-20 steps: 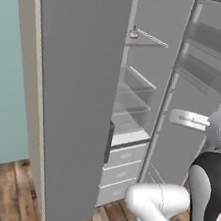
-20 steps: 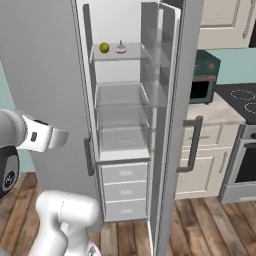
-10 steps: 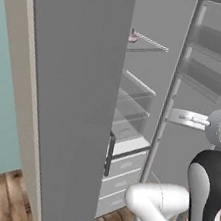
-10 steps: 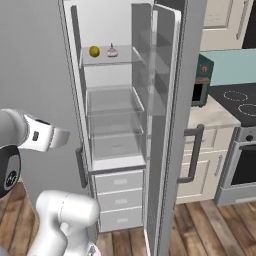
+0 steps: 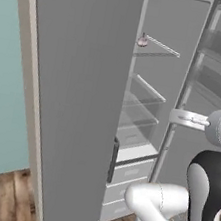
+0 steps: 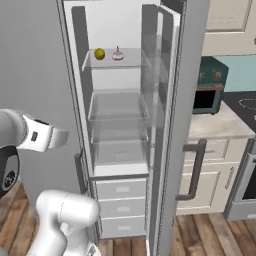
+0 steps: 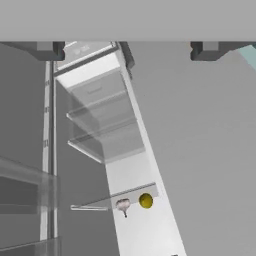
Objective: Retrieve the bottle and the shaker from the cabinet and place them next to the mixing bowl on the counter. Then add garlic from the fridge to the mixing bowl.
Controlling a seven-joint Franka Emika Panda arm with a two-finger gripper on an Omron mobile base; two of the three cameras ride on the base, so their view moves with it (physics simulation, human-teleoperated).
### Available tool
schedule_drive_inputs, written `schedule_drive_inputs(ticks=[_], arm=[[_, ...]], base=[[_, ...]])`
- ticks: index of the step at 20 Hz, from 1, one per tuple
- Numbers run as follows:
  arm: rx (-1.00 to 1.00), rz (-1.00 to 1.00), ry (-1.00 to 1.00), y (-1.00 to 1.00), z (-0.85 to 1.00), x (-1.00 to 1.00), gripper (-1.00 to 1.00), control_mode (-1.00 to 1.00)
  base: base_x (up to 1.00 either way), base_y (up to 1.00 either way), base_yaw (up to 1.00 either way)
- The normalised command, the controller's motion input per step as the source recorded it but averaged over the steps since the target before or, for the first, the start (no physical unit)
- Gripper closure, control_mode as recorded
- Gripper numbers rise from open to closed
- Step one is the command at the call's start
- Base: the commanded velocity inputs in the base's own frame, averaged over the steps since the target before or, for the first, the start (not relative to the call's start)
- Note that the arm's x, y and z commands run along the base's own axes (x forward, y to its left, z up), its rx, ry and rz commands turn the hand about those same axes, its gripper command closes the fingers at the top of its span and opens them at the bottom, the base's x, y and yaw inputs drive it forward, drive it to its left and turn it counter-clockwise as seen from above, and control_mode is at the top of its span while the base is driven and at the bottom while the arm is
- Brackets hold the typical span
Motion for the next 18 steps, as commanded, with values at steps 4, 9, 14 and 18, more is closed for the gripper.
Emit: schedule_drive_inputs(ticks=[4, 9, 14, 18], arm=[[0.0, 0.0, 0.0, 0.0, 0.0, 0.0, -1.0, 1.0], [0.0, 0.0, 0.0, 0.0, 0.0, 0.0, -1.0, 1.0], [0.0, 0.0, 0.0, 0.0, 0.0, 0.0, -1.0, 1.0], [0.0, 0.0, 0.0, 0.0, 0.0, 0.0, -1.0, 1.0]], base=[[0.41, -0.48, 0.02], [0.2, -0.41, -0.12], [0.57, -0.01, -0.06], [0.59, -0.08, 0.0]])
